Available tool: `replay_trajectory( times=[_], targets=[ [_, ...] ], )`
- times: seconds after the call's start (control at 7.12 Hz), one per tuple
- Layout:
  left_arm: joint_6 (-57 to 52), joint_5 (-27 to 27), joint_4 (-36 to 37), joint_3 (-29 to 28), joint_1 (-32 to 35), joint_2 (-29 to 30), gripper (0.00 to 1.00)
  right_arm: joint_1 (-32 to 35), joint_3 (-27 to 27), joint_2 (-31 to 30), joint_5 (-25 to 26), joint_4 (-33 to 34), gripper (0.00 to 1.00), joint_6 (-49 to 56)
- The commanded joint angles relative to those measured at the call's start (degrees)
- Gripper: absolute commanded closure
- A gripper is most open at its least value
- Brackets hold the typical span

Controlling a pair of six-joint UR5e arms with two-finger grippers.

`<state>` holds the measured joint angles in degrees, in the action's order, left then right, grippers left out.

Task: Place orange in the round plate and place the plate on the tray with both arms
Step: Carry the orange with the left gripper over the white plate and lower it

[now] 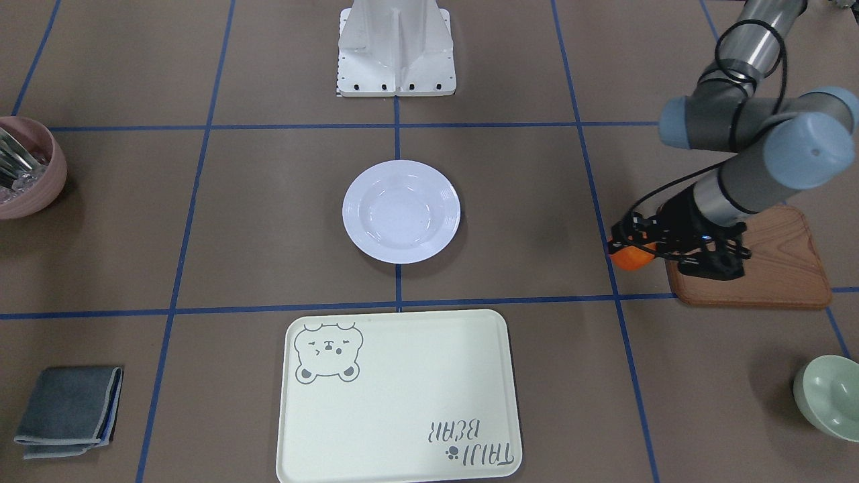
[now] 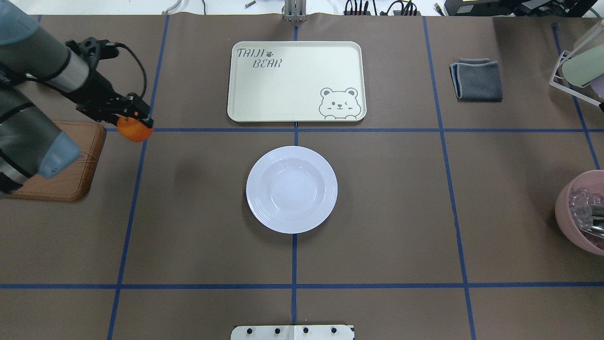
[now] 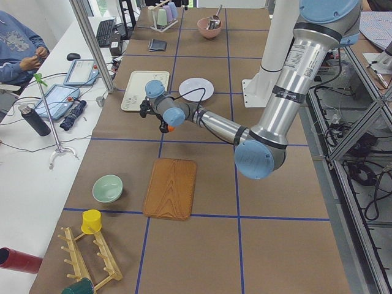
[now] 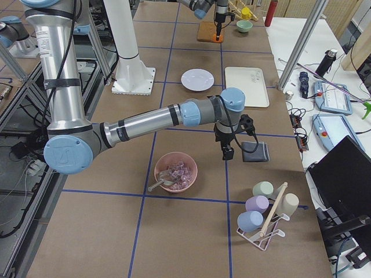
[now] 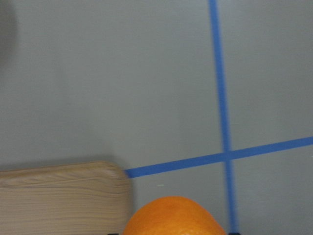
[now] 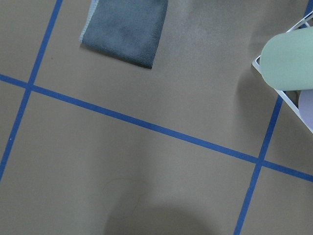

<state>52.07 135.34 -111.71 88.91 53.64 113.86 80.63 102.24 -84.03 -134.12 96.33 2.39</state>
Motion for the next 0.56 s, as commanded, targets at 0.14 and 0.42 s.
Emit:
replay_trajectory(
  times=[0.14, 0.42],
  targets=[
    [13.0, -7.9, 9.8, 0.1, -11.3, 13.7, 1.00, -0.9, 0.0, 0.1, 0.0, -0.1, 0.00, -2.6],
    [18.0, -14.5, 10.6, -4.9, -18.0, 21.2, 1.00, -1.3, 0.0, 0.0, 0.0, -0.1, 0.00, -2.7]
  ],
)
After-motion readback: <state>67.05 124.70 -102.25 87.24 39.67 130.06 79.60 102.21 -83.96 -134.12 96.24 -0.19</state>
